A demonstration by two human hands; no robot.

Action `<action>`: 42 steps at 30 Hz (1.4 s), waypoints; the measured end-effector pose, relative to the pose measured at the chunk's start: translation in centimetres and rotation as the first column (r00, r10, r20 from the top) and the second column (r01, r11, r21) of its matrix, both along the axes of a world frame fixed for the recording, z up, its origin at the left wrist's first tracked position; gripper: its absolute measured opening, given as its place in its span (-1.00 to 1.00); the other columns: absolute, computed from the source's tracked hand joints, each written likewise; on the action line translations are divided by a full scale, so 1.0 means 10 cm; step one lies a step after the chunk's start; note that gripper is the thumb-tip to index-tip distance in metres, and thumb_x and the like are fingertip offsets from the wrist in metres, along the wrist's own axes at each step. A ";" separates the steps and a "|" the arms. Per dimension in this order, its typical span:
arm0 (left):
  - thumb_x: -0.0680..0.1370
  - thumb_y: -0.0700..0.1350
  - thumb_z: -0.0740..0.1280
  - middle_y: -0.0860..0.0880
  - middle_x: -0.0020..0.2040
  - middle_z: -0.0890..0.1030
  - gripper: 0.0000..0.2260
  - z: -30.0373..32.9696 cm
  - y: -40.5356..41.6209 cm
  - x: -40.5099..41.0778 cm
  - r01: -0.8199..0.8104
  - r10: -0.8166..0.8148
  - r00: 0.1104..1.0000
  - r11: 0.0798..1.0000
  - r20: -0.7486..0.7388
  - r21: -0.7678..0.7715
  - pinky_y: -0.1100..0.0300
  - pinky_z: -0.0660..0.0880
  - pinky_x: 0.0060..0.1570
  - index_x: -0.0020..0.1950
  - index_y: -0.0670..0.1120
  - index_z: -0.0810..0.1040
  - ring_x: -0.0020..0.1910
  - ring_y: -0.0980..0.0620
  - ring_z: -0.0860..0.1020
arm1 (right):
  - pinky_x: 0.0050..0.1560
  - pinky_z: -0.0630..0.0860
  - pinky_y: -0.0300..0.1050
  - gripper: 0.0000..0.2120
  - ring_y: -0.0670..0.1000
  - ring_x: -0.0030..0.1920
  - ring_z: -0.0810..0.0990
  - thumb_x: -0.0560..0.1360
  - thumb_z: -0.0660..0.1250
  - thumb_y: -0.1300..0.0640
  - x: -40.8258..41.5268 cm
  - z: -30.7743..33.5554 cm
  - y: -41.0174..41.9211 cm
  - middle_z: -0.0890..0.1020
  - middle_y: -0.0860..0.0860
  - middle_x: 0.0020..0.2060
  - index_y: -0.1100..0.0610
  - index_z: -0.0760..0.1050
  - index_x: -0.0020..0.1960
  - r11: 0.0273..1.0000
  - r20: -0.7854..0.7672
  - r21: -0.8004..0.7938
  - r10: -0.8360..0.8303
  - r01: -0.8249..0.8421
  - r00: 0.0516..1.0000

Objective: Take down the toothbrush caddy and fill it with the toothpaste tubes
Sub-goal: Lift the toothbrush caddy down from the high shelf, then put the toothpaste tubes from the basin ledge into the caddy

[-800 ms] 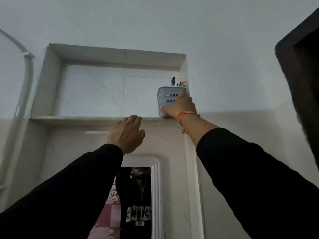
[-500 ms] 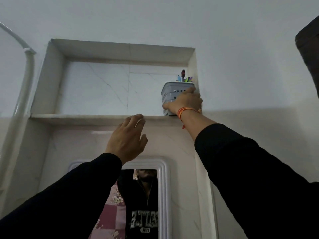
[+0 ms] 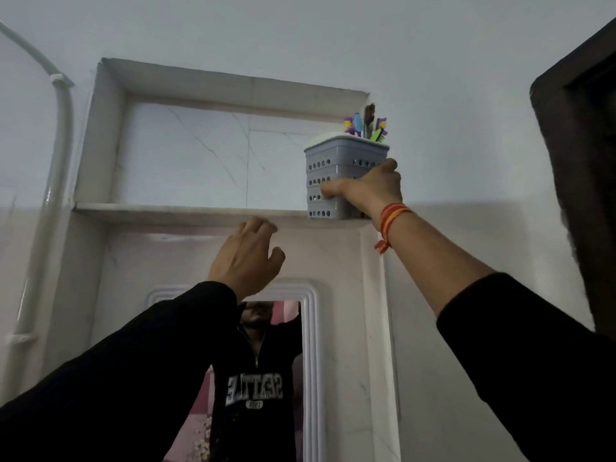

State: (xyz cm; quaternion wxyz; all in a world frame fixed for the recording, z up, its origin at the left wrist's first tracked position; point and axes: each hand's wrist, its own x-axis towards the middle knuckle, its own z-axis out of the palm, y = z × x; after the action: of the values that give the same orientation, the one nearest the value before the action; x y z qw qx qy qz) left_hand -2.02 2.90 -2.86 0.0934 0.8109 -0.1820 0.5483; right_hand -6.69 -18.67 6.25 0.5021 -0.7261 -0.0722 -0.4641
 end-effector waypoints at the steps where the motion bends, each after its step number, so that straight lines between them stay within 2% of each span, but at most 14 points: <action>1: 0.60 -0.02 0.25 -0.05 0.38 0.49 -0.61 -0.10 0.03 -0.06 0.024 -0.025 1.000 0.999 -0.014 -0.027 0.00 0.48 0.26 0.38 -0.13 0.50 0.33 -0.10 0.46 | 0.17 0.67 0.12 0.11 0.13 0.25 0.56 0.08 0.70 -0.10 -0.08 -0.13 0.02 0.46 0.08 0.30 0.13 0.20 0.45 0.999 0.004 0.010 0.033 -0.034 0.999; 3: 0.60 -0.02 0.26 -0.07 0.37 0.49 -0.63 -0.37 0.10 -0.16 0.073 -0.077 0.996 0.995 -0.055 -0.067 0.01 0.47 0.25 0.37 -0.13 0.50 0.32 -0.10 0.46 | 0.15 0.68 0.15 0.16 0.13 0.28 0.57 0.03 0.72 -0.09 -0.24 -0.47 0.10 0.50 0.06 0.31 0.09 0.18 0.46 0.997 -0.016 0.012 0.082 -0.082 0.997; 6: 0.59 -0.05 0.27 -0.07 0.31 0.51 -0.67 -0.90 0.22 -0.31 0.141 -0.157 0.974 0.984 -0.162 -0.105 0.05 0.45 0.23 0.33 -0.12 0.51 0.29 -0.09 0.47 | 0.24 0.64 0.18 0.41 0.15 0.33 0.54 -0.14 0.67 -0.22 -0.41 -1.09 0.27 0.46 0.06 0.35 0.02 0.07 0.56 0.997 -0.069 -0.015 0.076 -0.078 0.995; 8: 0.56 -0.03 0.27 -0.05 0.25 0.51 -0.69 -1.32 0.31 -0.37 0.160 -0.187 0.949 0.979 -0.255 -0.125 0.07 0.46 0.17 0.27 -0.10 0.53 0.24 -0.09 0.50 | 0.37 0.54 0.19 0.50 0.18 0.39 0.50 -0.04 0.72 -0.19 -0.47 -1.58 0.37 0.40 0.10 0.42 -0.03 -0.10 0.65 0.996 -0.120 -0.049 0.062 -0.068 0.991; 10: 0.51 0.04 0.25 -0.04 0.29 0.52 -0.64 -1.76 0.40 -0.41 0.157 -0.192 0.920 0.979 -0.343 -0.126 0.03 0.47 0.25 0.23 -0.09 0.54 0.29 -0.08 0.50 | 0.43 0.47 0.12 0.52 0.19 0.41 0.47 0.08 0.76 -0.11 -0.53 -2.11 0.47 0.36 0.11 0.44 -0.12 -0.25 0.68 0.994 -0.170 -0.073 0.068 -0.082 0.983; 11: 0.50 0.06 0.24 -0.05 0.33 0.51 -0.63 -2.00 0.43 -0.43 0.162 -0.204 0.896 0.977 -0.395 -0.138 0.02 0.46 0.29 0.22 -0.09 0.55 0.32 -0.07 0.49 | 0.41 0.44 0.09 0.51 0.18 0.41 0.47 0.10 0.76 -0.09 -0.56 -2.38 0.51 0.35 0.11 0.43 -0.14 -0.26 0.68 0.992 -0.198 -0.079 0.077 -0.094 0.977; 15: 0.54 -0.06 0.33 -0.10 0.25 0.54 -0.70 -2.92 0.50 -0.52 0.123 -0.206 0.792 0.976 -0.575 -0.181 0.10 0.45 0.18 0.23 -0.14 0.57 0.21 -0.10 0.52 | 0.23 0.44 -0.07 0.42 0.13 0.33 0.48 0.12 0.77 -0.02 -0.56 -3.55 0.66 0.32 0.12 0.41 -0.14 -0.14 0.66 0.989 -0.285 -0.070 0.105 -0.130 0.953; 18: 0.57 -0.04 0.32 -0.08 0.32 0.51 -0.64 -3.54 0.53 -0.47 0.074 -0.179 0.671 0.982 -0.719 -0.176 0.05 0.46 0.28 0.33 -0.12 0.55 0.29 -0.08 0.50 | 0.11 0.44 -0.15 0.41 0.01 0.20 0.48 0.09 0.78 -0.05 -0.49 -4.42 0.73 0.30 0.10 0.41 -0.13 -0.09 0.66 0.991 -0.341 -0.049 0.101 -0.125 0.935; 22: 0.57 -0.03 0.33 -0.08 0.32 0.54 -0.65 -4.22 0.52 -0.25 0.001 -0.118 0.536 0.990 -0.836 -0.139 0.09 0.43 0.29 0.33 -0.10 0.55 0.32 -0.08 0.50 | 0.12 0.53 -0.14 0.38 0.16 0.28 0.56 0.07 0.76 -0.04 -0.26 -5.48 0.68 0.30 0.09 0.37 -0.10 -0.03 0.65 0.999 -0.410 -0.015 0.037 -0.047 0.912; 26: 0.59 -0.03 0.32 -0.11 0.32 0.56 -0.64 -4.77 0.46 0.09 -0.049 -0.047 0.367 0.996 -0.929 -0.070 0.08 0.44 0.30 0.36 -0.10 0.54 0.30 -0.10 0.52 | 0.13 0.59 -0.02 0.34 0.24 0.26 0.57 0.07 0.74 0.00 -0.03 -6.36 0.52 0.32 0.10 0.34 -0.06 0.00 0.64 0.999 -0.470 -0.037 -0.014 -0.004 0.883; 30: 0.58 -0.07 0.35 -0.12 0.33 0.56 -0.63 -5.24 0.40 0.46 -0.039 0.061 0.182 0.998 -0.981 0.055 0.07 0.45 0.31 0.38 -0.09 0.54 0.31 -0.12 0.52 | 0.16 0.64 0.11 0.37 0.29 0.30 0.56 0.04 0.76 0.01 0.12 -7.01 0.45 0.33 0.16 0.39 -0.01 0.03 0.66 1.000 -0.528 -0.009 0.008 -0.015 0.849; 34: 0.55 -0.09 0.36 -0.12 0.34 0.52 -0.59 -5.59 0.35 0.74 0.007 0.159 0.024 0.987 -0.987 0.160 0.07 0.43 0.31 0.41 -0.05 0.52 0.34 -0.12 0.49 | 0.24 0.63 0.17 0.37 0.24 0.41 0.48 0.05 0.78 0.03 0.12 -7.42 0.44 0.27 0.07 0.45 0.07 0.06 0.67 0.999 -0.534 0.027 0.050 -0.043 0.844; 38: 0.53 -0.13 0.37 -0.15 0.35 0.53 -0.58 -5.85 0.30 0.93 0.076 0.262 -0.035 0.963 -0.965 0.258 0.04 0.43 0.34 0.40 -0.03 0.52 0.36 -0.16 0.49 | 0.27 0.61 0.08 0.36 0.22 0.42 0.48 0.07 0.79 -0.01 -0.05 -7.72 0.44 0.28 0.15 0.43 0.13 0.08 0.66 0.994 -0.560 0.071 0.107 -0.081 0.822; 42: 0.54 -0.17 0.38 -0.19 0.38 0.52 -0.58 -5.99 0.23 1.02 0.143 0.335 -0.035 0.934 -0.942 0.327 -0.01 0.43 0.36 0.41 -0.11 0.52 0.39 -0.20 0.49 | 0.23 0.63 0.12 0.23 0.24 0.45 0.41 0.17 0.65 -0.23 -0.18 -7.83 0.48 0.25 0.23 0.46 0.14 0.09 0.62 0.993 -0.566 0.012 0.107 -0.121 0.818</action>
State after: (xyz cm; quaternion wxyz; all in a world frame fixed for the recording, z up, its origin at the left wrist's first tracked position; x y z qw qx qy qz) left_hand 8.16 5.19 -62.77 0.0187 0.9678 -0.0898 -0.2344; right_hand -8.50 -13.83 -72.04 0.5187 -0.8315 0.0306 -0.1966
